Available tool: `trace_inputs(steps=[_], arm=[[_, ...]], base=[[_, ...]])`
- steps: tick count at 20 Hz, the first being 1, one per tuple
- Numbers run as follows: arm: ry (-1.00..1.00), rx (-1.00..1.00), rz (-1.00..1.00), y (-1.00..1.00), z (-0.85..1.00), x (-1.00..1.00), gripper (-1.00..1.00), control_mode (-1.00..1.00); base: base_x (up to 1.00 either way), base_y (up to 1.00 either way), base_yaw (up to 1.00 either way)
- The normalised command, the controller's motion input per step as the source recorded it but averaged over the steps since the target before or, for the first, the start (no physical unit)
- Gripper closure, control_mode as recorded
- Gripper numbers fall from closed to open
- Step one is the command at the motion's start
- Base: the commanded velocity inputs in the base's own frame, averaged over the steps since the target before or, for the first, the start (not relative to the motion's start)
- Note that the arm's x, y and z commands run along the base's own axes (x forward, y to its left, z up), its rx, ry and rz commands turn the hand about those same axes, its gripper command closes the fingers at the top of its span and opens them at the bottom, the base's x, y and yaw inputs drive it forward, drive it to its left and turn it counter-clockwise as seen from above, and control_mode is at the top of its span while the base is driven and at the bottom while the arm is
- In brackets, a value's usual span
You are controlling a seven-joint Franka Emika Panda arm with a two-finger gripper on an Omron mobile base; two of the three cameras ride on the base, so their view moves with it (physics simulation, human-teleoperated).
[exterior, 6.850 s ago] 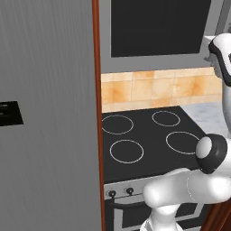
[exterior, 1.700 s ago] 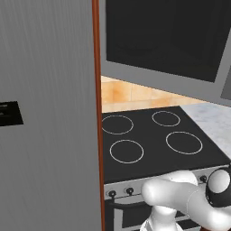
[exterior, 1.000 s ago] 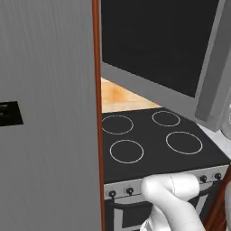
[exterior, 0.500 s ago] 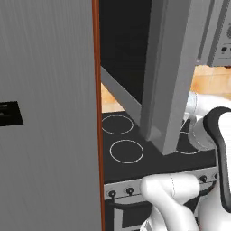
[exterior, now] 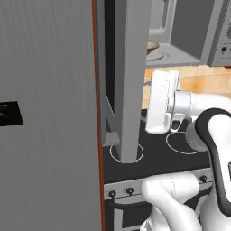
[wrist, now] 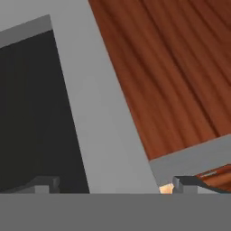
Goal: The microwave is finished heating the steak and onion. Take the bowl containing the food and place it on the dining counter.
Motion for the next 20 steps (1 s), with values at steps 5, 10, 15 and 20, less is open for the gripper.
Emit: trace_inputs(steps=[5, 10, 15, 20], arm=[[-0.03, -0.07, -0.27, -1.0, 0.27, 0.12, -1.0, -1.0], [0.0, -0.09, -0.38, -1.0, 0.39, 0.46, -1.0, -1.0], [0.0, -0.23, -0.32, -1.0, 0.44, 0.68, -1.0, -1.0], [0.01, -0.46, 0.02, -0.19, 0.07, 0.55, -1.0, -1.0]], base=[[0.0, 0.0, 0.0], [0.0, 0.0, 0.0], [0.0, 0.0, 0.0], [0.0, 0.0, 0.0]])
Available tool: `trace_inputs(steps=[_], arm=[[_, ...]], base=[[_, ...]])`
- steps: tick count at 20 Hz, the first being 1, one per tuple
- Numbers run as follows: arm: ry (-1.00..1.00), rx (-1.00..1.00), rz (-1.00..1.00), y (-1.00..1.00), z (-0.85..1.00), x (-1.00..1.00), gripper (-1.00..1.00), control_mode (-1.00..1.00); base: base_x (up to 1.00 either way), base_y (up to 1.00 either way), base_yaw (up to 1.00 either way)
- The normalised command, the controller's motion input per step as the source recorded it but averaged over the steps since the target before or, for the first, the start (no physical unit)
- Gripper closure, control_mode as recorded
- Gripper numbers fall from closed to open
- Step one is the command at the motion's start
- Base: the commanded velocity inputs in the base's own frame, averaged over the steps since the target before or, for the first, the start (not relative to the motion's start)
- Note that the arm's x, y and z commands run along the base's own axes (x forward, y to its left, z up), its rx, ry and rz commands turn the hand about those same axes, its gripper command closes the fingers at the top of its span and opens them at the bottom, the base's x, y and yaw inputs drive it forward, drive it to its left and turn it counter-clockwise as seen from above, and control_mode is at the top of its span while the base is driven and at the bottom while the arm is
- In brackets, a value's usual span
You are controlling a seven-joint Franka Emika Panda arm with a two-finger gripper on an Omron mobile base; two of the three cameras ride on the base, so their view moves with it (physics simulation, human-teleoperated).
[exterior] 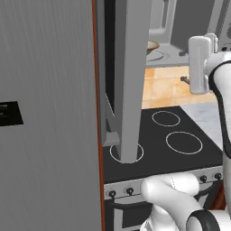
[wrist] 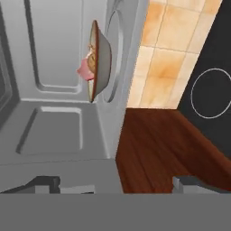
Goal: The microwave is finished heating the steak and onion. Take the bowl containing the food and place it on the dining counter.
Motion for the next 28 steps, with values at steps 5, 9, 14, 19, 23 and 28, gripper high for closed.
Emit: trace_inputs(steps=[5, 9, 14, 19, 23, 28], arm=[[0.0, -0.11, 0.13, 0.0, -0.01, 0.11, -1.0, -1.0], [0.0, 0.0, -0.07, -0.02, -0.07, 0.96, -1.0, -1.0], [0.02, 0.0, -0.09, -0.01, -0.02, 1.0, -1.0, -1.0], [0.05, 0.0, -0.04, 0.0, -0.06, 0.95, -1.0, -1.0], [0.07, 0.0, -0.02, 0.0, 0.0, 0.76, -1.0, -1.0], [0.06, 0.0, -0.01, 0.0, 0.0, 0.54, -1.0, -1.0]], base=[[0.0, 0.0, 0.0], [0.0, 0.0, 0.0], [0.0, 0.0, 0.0], [0.0, 0.0, 0.0], [0.0, 0.0, 0.0], [0.0, 0.0, 0.0]])
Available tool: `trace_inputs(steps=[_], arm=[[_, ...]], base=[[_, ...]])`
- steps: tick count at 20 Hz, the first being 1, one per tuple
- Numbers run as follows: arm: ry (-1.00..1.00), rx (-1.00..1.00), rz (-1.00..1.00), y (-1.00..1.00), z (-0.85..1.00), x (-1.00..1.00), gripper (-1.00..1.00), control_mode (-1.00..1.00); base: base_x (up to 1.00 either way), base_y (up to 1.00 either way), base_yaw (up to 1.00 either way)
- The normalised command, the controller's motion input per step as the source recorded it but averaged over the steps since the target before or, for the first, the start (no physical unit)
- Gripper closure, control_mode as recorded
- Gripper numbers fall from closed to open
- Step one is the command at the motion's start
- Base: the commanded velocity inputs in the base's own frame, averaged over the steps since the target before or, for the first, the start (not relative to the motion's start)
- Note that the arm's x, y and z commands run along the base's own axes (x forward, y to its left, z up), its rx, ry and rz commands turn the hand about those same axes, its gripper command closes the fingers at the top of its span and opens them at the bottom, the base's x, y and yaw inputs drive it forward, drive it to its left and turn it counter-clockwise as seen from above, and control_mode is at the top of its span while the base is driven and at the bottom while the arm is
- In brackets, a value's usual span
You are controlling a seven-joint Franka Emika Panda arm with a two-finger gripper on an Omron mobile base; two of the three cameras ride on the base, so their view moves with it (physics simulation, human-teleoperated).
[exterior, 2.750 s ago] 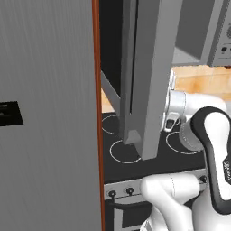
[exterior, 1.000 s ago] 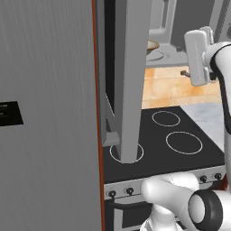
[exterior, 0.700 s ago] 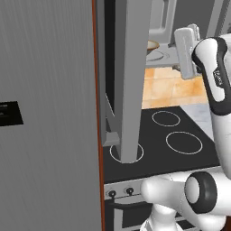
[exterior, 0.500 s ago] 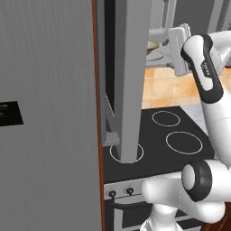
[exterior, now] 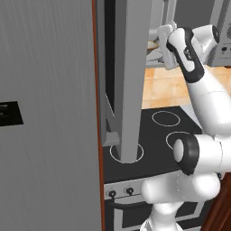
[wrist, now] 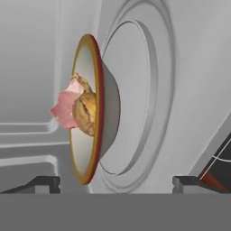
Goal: The microwave is finished heating the steak and onion. Take the bowl containing the food and place it on the dining counter.
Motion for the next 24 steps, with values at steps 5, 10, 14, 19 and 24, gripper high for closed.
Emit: trace_inputs(steps=[5, 10, 14, 19, 24], arm=[[0.09, -0.01, -0.01, 0.0, -0.08, 0.43, -1.0, -1.0], [0.07, -0.01, -0.02, 0.01, -0.16, 0.53, -1.0, -1.0], [0.04, 0.0, -0.04, 0.05, -0.06, 0.54, -1.0, -1.0], [0.05, 0.0, -0.06, 0.17, -0.05, 0.54, -1.0, -1.0], [0.01, -0.02, -0.02, 0.08, -0.02, 0.24, -1.0, -1.0]], base=[[0.0, 0.0, 0.0], [0.0, 0.0, 0.0], [0.0, 0.0, 0.0], [0.0, 0.0, 0.0], [0.0, 0.0, 0.0]])
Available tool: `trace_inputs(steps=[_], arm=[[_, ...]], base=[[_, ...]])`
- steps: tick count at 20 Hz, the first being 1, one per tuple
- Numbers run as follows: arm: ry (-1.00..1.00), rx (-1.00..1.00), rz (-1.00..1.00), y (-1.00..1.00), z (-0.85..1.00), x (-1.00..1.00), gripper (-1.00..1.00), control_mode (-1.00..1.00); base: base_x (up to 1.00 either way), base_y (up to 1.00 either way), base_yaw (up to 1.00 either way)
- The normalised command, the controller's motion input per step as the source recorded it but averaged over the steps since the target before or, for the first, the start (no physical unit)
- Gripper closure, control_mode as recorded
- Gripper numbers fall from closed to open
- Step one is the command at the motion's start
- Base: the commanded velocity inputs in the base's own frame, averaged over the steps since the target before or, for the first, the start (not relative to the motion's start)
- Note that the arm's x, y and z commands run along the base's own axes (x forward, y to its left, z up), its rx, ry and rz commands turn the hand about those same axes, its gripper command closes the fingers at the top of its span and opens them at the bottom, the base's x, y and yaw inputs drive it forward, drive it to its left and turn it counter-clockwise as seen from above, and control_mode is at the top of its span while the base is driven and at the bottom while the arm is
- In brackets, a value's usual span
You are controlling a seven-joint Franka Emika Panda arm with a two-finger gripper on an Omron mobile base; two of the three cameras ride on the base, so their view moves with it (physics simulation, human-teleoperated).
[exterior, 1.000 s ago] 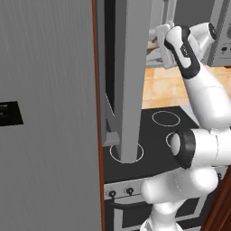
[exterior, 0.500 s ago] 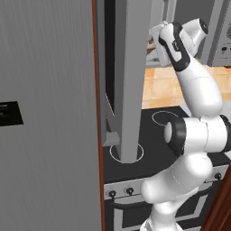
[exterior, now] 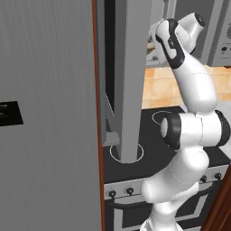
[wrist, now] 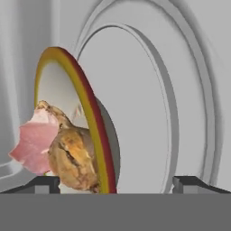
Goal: The microwave is finished heating the steak and onion. Take the bowl containing the food and place it on the dining counter.
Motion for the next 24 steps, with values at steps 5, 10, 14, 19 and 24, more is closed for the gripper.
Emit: trace_inputs(steps=[5, 10, 14, 19, 24], arm=[[0.02, 0.0, -0.01, 0.0, 0.1, 0.27, -1.0, -1.0], [0.1, -0.03, 0.0, 0.03, -0.18, 0.26, -1.0, -1.0], [0.11, -0.05, 0.0, 0.14, -0.27, 0.17, 1.0, -1.0], [0.03, -0.01, 0.0, 0.05, -0.05, 0.01, 1.0, -1.0], [0.0, 0.0, 0.0, 0.0, 0.0, -0.07, 1.0, -1.0]], base=[[0.0, 0.0, 0.0], [0.0, 0.0, 0.0], [0.0, 0.0, 0.0], [0.0, 0.0, 0.0], [0.0, 0.0, 0.0]])
